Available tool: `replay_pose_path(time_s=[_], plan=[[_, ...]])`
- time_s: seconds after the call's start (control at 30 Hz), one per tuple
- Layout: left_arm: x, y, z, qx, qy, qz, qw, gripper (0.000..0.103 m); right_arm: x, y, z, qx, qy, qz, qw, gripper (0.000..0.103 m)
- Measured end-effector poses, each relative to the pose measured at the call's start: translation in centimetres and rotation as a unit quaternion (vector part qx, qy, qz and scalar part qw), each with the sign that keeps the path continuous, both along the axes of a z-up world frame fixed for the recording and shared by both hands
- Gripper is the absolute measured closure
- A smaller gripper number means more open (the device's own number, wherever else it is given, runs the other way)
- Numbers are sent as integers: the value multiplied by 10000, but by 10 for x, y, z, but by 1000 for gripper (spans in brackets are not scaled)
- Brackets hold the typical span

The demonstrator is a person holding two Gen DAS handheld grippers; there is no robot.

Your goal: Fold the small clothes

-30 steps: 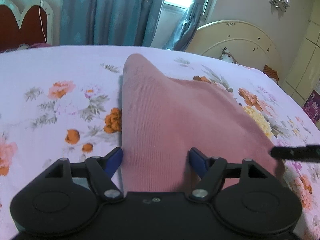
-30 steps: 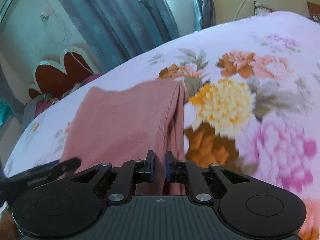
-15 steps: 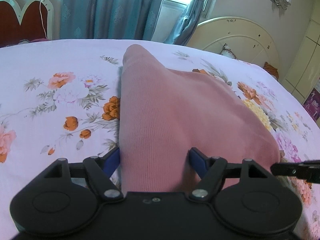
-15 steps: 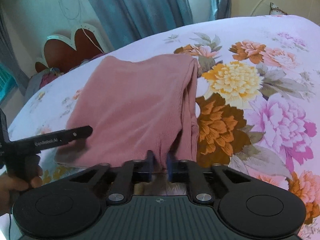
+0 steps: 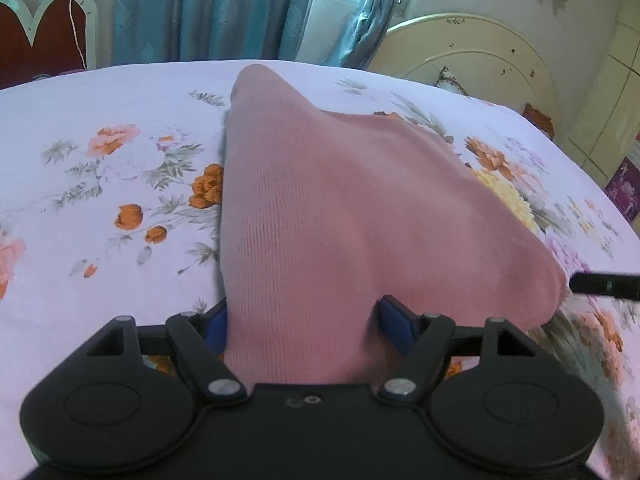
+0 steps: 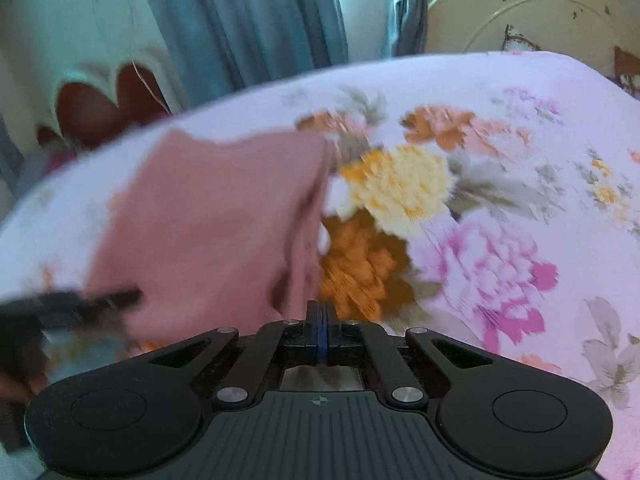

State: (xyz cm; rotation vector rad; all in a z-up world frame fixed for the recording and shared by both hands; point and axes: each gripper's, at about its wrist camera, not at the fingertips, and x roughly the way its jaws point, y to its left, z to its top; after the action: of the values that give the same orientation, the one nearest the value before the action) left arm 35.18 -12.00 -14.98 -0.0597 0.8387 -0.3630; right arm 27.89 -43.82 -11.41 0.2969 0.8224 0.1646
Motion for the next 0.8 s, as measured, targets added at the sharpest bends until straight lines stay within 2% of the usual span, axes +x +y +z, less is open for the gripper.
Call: replay_pose_path(time_s=[0.27, 0.47, 0.5, 0.57, 0.6, 0.67, 0.7, 0.73, 0.8], plan=[[-2, -1, 1, -32, 48, 44, 10000, 30, 21, 9, 1, 650, 47, 100, 9978, 103], [-3, 0, 0, -15, 25, -19, 10000, 30, 15, -1, 0, 735, 9, -32, 9973, 102], [-3, 0, 0, -21, 29, -8, 10000, 30, 15, -2, 1, 754, 14, -37, 9971, 99], [-2, 0, 0, -17, 29, 1, 10000, 30, 14, -2, 1, 762, -17, -80, 9971, 58], [-3, -1, 1, -9, 31, 3, 10000, 30, 11, -1, 2, 745, -101, -123, 9971, 26], [-3, -1, 1, -3, 35, 8, 10000, 30, 10, 3, 4, 584, -187, -104, 9981, 29], [-3, -1, 0, 5, 34, 8, 10000, 30, 11, 4, 4, 563, -178, -70, 9982, 47], [-3, -1, 0, 8, 35, 12, 10000, 30, 13, 4, 1, 600, -117, -46, 9981, 60], [-3, -1, 0, 10, 32, 16, 10000, 30, 17, 7, -4, 607, 2, -2, 9982, 60]])
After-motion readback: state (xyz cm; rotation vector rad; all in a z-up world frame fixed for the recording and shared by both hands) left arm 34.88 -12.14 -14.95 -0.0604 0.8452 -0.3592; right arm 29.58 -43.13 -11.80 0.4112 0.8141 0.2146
